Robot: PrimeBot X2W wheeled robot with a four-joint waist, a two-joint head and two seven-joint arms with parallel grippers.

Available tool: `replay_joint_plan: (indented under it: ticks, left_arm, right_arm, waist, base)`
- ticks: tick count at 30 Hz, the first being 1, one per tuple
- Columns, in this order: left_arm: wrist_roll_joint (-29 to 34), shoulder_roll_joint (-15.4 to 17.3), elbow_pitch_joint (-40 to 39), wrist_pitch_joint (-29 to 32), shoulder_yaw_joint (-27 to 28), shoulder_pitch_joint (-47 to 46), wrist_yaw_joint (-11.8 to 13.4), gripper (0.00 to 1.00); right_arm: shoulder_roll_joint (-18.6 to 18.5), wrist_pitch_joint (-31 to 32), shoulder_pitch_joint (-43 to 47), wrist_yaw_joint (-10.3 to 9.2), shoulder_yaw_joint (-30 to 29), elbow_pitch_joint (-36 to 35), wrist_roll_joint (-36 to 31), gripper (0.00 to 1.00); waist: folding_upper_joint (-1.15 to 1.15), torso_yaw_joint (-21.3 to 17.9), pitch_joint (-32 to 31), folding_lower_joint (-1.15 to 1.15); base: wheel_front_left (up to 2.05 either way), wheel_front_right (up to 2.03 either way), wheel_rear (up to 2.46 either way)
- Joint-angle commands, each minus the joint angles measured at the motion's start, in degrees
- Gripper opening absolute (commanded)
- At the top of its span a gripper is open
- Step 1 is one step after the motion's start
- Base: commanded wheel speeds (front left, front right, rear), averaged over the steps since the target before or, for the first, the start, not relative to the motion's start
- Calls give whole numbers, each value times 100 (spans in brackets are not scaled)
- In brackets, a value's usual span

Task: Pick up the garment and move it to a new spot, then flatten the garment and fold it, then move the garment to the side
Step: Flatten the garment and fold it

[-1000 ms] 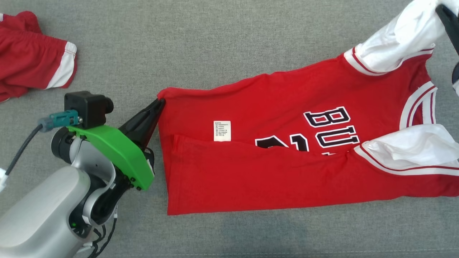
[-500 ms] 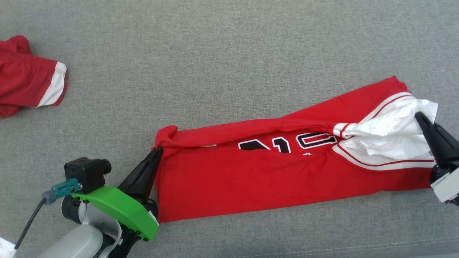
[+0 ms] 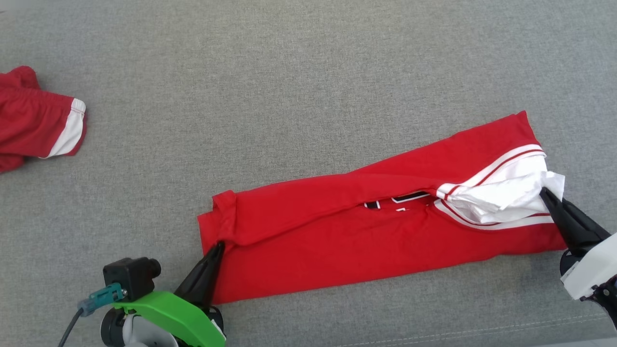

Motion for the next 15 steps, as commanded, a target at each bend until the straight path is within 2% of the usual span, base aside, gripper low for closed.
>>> replay_joint_plan:
  ticks: [1, 2, 4, 6, 10, 12, 13, 15]
  left_arm:
    - [33, 16, 99, 1, -33, 110, 87, 23]
    - [32, -17, 173, -11, -34, 129, 137, 40]
    - [82, -25, 303, -9, -62, 157, 240, 100]
    - [143, -25, 341, -13, -87, 170, 321, 100]
    - [522, 211, 331, -32, -184, 187, 761, 100]
    - [703, 239, 247, -125, -136, 205, 993, 100]
    - [703, 239, 247, -125, -136, 205, 993, 100]
    - [922, 232, 174, -270, 85, 196, 1206, 100]
  right_arm:
    - [-63, 101, -78, 1, 63, 78, -106, 98]
    - [-70, 155, -81, 1, 69, 114, -139, 100]
    - [-128, 298, -61, 1, -32, 160, -168, 100]
    - [-179, 503, -52, 1, -251, 142, -93, 100]
    - [-263, 1212, -252, 1, -776, 24, -74, 100]
    - [-211, 1638, -428, 2, -837, 13, -117, 100]
    - [-211, 1638, -428, 2, -837, 13, -117, 100]
    - [-138, 1987, -687, 1, -851, 136, -238, 100]
  waist:
    - [0, -7, -29, 0]
    - [0, 9, -45, 0]
    - [0, 35, -84, 0]
    - [0, 53, -131, 0]
    - [0, 97, -203, 0]
    - [0, 147, -215, 0]
    - [0, 147, -215, 0]
    - [0, 233, -207, 0]
  base:
    - [0, 0, 0]
    - [0, 0, 0]
    - [0, 0, 0]
    - [0, 0, 0]
    - [0, 0, 0]
    - [0, 0, 0]
    - [0, 0, 0]
    - [0, 0, 0]
